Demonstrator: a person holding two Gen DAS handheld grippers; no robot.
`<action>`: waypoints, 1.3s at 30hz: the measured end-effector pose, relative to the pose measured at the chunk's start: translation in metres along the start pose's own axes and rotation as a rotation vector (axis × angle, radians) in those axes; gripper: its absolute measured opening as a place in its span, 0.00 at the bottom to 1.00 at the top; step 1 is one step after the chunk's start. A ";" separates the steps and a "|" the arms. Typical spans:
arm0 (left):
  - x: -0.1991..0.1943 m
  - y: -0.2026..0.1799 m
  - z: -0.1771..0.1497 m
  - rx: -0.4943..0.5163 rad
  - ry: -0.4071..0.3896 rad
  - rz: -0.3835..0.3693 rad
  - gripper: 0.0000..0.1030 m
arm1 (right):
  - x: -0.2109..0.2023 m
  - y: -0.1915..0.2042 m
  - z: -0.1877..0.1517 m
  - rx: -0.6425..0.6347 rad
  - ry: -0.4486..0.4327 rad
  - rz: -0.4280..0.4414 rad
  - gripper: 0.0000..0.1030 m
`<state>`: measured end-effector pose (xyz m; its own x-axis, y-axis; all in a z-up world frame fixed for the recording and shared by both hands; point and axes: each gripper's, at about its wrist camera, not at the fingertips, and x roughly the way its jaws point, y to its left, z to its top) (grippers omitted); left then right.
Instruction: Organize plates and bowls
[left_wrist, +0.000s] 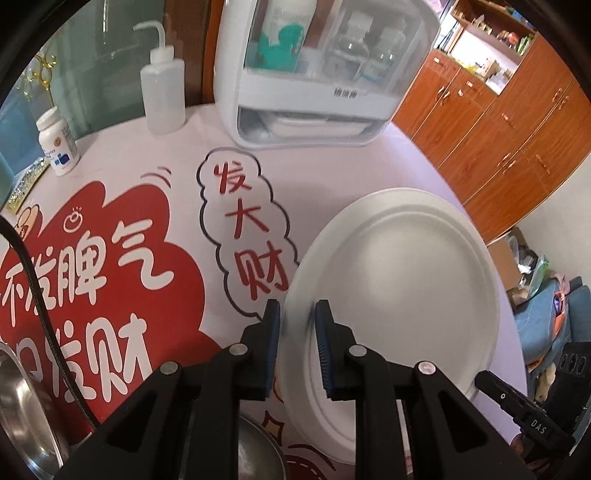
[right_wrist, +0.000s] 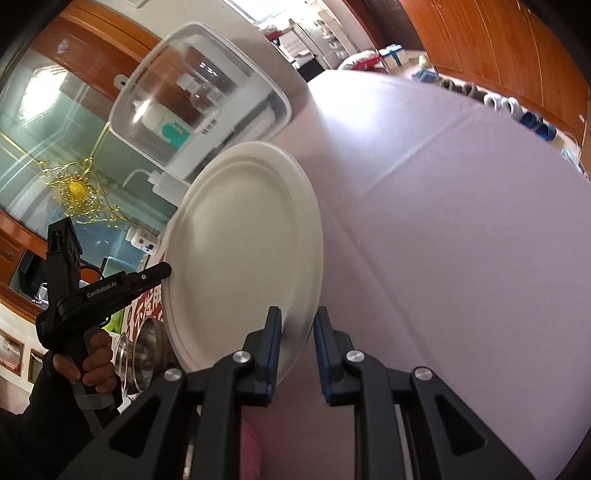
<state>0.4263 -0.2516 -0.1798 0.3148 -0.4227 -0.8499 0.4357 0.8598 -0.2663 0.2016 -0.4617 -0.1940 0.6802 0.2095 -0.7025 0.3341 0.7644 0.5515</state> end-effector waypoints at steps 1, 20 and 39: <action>-0.005 -0.001 0.000 -0.001 -0.014 -0.006 0.17 | -0.003 0.001 0.001 -0.001 -0.008 0.005 0.17; -0.088 -0.017 0.002 0.024 -0.164 -0.029 0.17 | -0.049 0.023 0.002 -0.032 -0.113 0.070 0.15; -0.190 -0.002 -0.067 -0.042 -0.233 0.037 0.17 | -0.098 0.068 -0.016 -0.133 -0.118 0.147 0.15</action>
<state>0.3093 -0.1540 -0.0485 0.5177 -0.4412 -0.7331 0.3862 0.8850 -0.2599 0.1469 -0.4201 -0.0944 0.7892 0.2582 -0.5572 0.1418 0.8062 0.5744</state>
